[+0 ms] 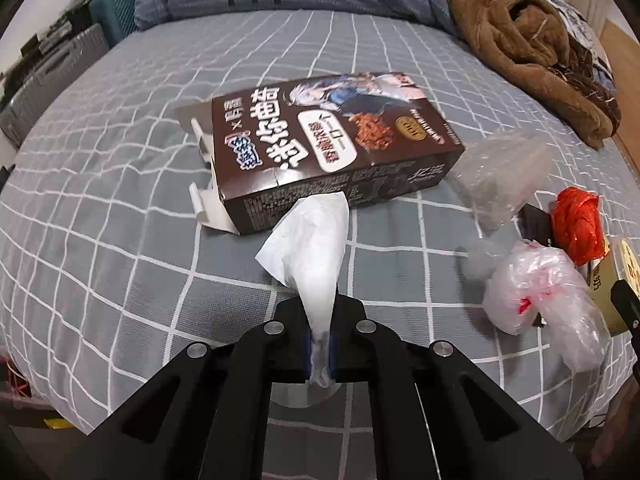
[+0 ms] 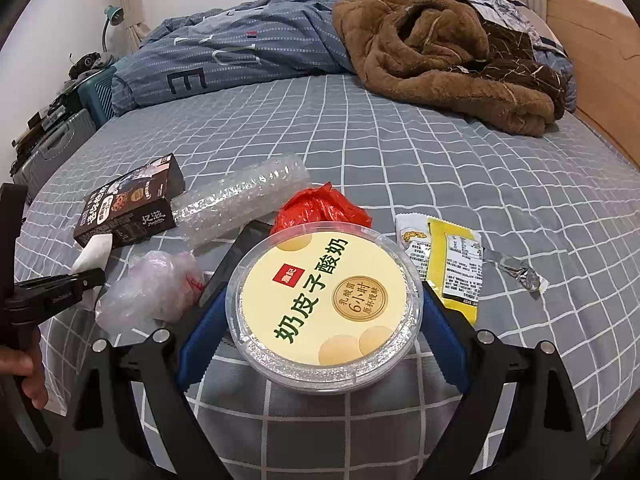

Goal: Collect trash
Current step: 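Grasp the white tissue with left tool while right grasps the yogurt cup, then carry the tissue in left tool and yogurt cup in right tool toward the bin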

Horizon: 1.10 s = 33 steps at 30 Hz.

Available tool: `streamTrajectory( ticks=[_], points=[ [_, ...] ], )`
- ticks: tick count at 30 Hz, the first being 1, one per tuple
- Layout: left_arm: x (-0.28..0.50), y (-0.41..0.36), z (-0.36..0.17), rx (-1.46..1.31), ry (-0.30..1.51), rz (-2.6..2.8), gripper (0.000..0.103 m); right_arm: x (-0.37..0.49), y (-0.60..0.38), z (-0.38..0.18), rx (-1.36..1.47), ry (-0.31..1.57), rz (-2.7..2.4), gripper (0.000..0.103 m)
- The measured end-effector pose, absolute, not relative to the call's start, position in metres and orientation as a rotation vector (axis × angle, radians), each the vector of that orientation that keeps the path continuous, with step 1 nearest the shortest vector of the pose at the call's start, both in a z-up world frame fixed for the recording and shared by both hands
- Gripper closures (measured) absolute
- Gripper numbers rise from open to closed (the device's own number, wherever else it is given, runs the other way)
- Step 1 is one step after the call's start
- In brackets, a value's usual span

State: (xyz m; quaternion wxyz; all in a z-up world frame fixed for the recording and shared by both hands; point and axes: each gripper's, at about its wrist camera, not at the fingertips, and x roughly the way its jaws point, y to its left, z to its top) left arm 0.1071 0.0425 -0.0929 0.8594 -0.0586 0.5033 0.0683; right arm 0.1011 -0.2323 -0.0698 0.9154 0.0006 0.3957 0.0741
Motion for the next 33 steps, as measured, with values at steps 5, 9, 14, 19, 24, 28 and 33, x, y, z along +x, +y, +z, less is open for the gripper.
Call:
streamTrajectory(
  ticks=[5,9,14,19,24,28,33],
  points=[
    [0.101,0.039,-0.086,-0.121,1.039,0.125,0.098,0.097,-0.233,-0.062,0.001,0.796,0.148,0.017],
    [0.095,0.037,-0.074,-0.125,1.018,0.109,0.098,0.092,-0.233,-0.053,0.011,0.780,0.150,0.017],
    [0.084,0.028,-0.060,-0.116,0.993,0.081,0.098,0.088,-0.230,-0.049,0.002,0.771,0.154,0.017],
    [0.068,0.023,-0.048,-0.115,0.974,0.049,0.098,0.082,-0.229,-0.039,0.007,0.752,0.155,0.017],
    [0.054,0.017,-0.044,-0.111,0.971,0.027,0.098,0.075,-0.229,-0.034,0.004,0.743,0.150,0.017],
    [0.044,0.016,-0.039,-0.115,0.964,0.018,0.098,0.068,-0.228,-0.032,-0.002,0.737,0.148,0.017],
    [0.035,0.012,-0.031,-0.122,0.956,-0.003,0.098,0.060,-0.228,-0.026,-0.011,0.726,0.141,0.017]
  ],
)
